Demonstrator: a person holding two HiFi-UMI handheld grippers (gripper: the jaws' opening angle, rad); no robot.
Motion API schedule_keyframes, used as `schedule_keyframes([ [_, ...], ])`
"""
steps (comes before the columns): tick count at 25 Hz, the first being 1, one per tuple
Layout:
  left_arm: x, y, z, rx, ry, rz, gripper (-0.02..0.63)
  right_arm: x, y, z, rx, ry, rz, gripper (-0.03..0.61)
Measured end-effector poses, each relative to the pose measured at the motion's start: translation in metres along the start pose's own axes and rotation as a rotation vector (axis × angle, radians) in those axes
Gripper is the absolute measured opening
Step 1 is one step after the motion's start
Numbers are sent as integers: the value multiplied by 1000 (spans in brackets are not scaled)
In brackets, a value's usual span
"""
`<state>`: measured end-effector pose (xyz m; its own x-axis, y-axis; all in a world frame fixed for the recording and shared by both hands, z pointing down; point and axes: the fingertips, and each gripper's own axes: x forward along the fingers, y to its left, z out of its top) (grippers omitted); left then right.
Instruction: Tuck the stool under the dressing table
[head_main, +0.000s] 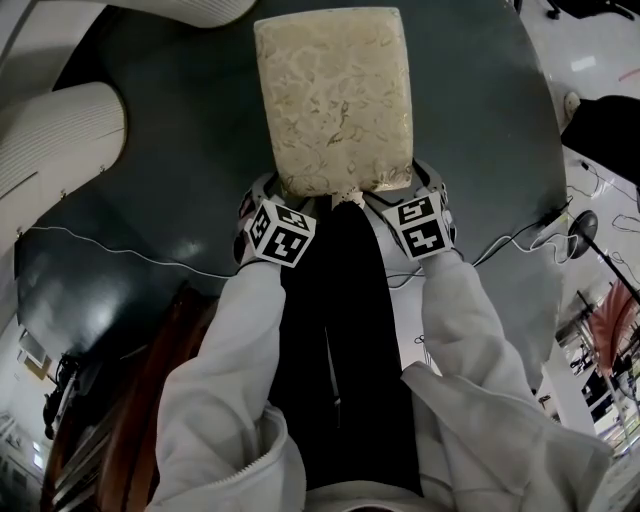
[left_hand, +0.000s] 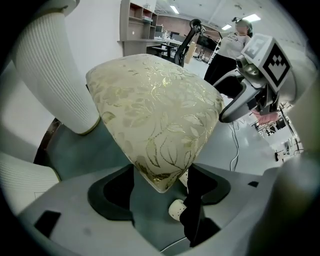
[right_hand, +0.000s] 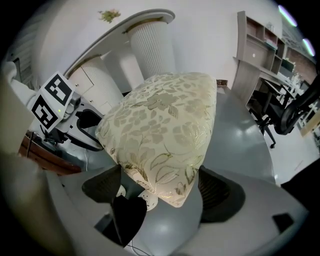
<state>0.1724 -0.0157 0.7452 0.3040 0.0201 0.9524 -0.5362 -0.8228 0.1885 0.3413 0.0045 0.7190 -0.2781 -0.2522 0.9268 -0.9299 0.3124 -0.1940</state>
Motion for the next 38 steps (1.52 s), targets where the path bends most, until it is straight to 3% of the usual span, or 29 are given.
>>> schedule_keyframes([
  [16,-3,1,-1,7,-34,-10,318,-2,5,3,-1,-13,-16,520],
  [28,-16,14,-8,-205,-104,83,299,6,11,35,-131,-26,13,511],
  [31,-12,5,-5,-265,-129,101,263,7,2,33,-166,-29,19,509],
  [38,-9,7,-9,-283,-152,116,256,10,5,36,-188,-36,14,508],
])
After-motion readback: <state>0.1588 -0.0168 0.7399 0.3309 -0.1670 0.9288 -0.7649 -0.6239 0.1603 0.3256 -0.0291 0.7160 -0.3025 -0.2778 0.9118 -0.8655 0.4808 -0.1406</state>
